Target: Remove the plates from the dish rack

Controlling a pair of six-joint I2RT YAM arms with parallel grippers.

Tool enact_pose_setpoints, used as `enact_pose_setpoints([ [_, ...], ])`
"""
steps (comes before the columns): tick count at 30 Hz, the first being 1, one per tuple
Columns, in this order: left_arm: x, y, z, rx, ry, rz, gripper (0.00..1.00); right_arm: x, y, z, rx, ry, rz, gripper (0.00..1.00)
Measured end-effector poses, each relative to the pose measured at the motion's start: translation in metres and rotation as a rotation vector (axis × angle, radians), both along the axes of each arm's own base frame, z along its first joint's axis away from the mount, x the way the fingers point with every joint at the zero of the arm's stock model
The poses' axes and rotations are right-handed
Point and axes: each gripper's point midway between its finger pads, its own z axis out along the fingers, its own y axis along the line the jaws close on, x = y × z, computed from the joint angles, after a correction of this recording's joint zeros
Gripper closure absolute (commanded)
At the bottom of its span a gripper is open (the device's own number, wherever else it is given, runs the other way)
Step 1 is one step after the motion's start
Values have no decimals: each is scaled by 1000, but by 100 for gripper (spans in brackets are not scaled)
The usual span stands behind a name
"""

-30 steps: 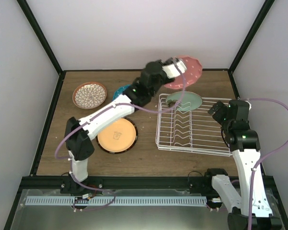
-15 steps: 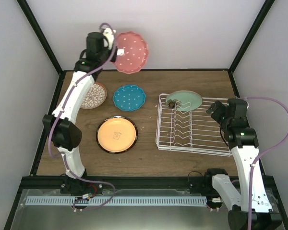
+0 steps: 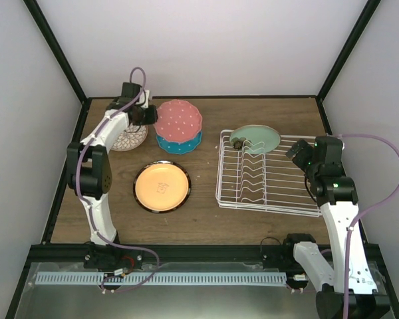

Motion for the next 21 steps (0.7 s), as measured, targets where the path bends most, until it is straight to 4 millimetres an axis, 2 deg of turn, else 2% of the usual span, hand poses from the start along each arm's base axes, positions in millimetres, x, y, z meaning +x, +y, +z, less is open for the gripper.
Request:
enact_pose_setpoints([
  [4,-11,-8,-34,-33,97,-5,96,-1,-1,1,-1,-3,-6,0],
  [10,-8,-10,-54,-58,135,7,96,-4,-3,2,-4,-4,-19,0],
  [18,-4,-10,-101,-49,212,19,96,-11,-6,-1,-7,15,-40,0],
  [21,-5,-9,-109,-56,231,27,96,-14,-7,-1,-10,18,-49,0],
])
